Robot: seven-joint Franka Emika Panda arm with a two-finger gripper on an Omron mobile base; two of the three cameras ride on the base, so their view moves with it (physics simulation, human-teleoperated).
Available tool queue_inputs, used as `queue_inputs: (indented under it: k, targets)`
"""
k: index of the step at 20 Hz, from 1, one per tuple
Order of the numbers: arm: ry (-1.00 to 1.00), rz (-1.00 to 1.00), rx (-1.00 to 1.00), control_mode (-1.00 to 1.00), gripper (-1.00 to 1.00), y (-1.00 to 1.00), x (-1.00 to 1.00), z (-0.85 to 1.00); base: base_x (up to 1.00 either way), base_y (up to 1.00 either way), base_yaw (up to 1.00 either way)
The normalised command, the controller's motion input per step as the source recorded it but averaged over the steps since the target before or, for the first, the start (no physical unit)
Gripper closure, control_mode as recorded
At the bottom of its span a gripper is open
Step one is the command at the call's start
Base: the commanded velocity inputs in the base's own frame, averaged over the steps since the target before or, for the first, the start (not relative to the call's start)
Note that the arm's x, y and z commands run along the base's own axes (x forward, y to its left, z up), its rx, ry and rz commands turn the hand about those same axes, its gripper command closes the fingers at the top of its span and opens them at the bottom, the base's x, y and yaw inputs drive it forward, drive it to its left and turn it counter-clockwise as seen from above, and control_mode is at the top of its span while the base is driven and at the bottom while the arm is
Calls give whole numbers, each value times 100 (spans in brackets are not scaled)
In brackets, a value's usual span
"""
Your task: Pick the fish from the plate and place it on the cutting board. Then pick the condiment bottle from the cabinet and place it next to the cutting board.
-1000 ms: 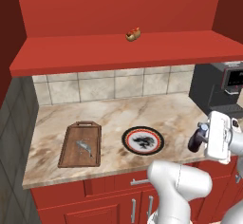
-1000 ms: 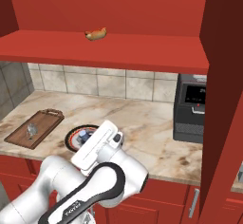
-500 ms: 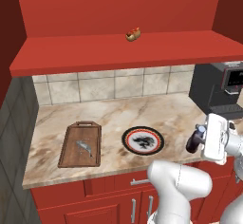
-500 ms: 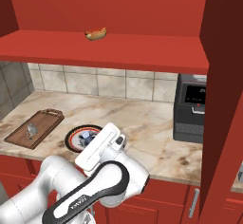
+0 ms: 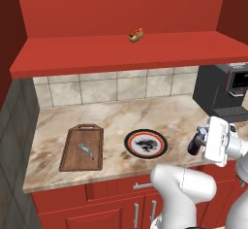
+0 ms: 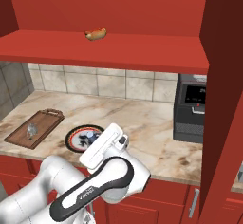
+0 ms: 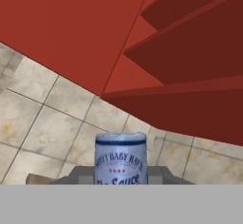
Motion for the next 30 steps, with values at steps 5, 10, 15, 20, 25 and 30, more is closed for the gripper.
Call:
queue_inputs:
  k: [5, 10, 15, 20, 25, 30]
  targets:
    - [0, 0, 0, -100, 100, -8, 20, -14, 0, 0, 0]
    - [0, 0, 0, -100, 100, -8, 13, -14, 0, 0, 0]
    - [0, 0, 0, -100, 100, -5, 10, -15, 0, 0, 0]
    - [0, 0, 0, -100, 100, -4, 12, -18, 0, 0, 0]
    - [0, 0, 0, -100, 100, -3, 14, -18, 0, 0, 0]
    - [0, 0, 0, -100, 100, -3, 15, -17, 0, 0, 0]
